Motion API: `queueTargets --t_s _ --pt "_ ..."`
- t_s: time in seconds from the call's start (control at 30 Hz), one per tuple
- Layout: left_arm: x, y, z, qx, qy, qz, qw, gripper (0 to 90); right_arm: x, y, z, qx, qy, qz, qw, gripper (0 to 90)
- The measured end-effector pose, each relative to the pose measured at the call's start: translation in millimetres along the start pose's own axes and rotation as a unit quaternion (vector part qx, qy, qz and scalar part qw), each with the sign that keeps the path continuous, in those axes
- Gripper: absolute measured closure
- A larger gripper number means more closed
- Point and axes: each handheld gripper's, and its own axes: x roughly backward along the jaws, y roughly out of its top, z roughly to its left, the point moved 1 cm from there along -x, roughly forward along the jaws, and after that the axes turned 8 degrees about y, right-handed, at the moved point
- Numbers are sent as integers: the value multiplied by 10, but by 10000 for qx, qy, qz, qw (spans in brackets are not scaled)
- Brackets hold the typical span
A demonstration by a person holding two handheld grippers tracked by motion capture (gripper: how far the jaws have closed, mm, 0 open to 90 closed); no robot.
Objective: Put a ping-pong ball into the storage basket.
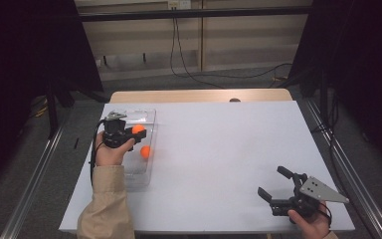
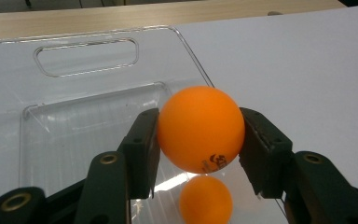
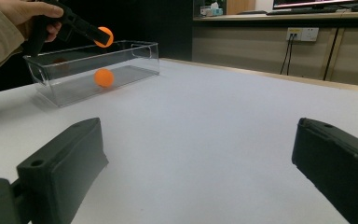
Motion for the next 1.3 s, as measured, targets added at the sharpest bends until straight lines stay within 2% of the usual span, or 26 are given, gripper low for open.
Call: queueTargets --t_s 0.13,0.37,0.63,0.73,1.03,1.23,1.3 --pt "10 -6 25 61 74 -64 9999 496 1 0 -1 10 -1 1 10000 18" --pt "28 -26 22 232 95 -206 9995 286 8 1 -3 -4 -3 -13 10000 18" --pt "132 -45 -3 237 155 -386 9989 178 4 1 1 9 -5 -1 10000 17" --pt "168 -67 -34 236 105 -560 9981 171 6 4 5 12 2 -3 10000 18" --pt "228 -131 -86 225 16 -668 9975 114 4 7 10 26 18 -8 10000 18" --pt "278 -158 -143 262 -106 -852 9960 91 6 4 6 10 12 -3 10000 17" --pt "285 -175 -147 238 -83 -881 9958 90 5 5 5 19 14 -6 10000 17"
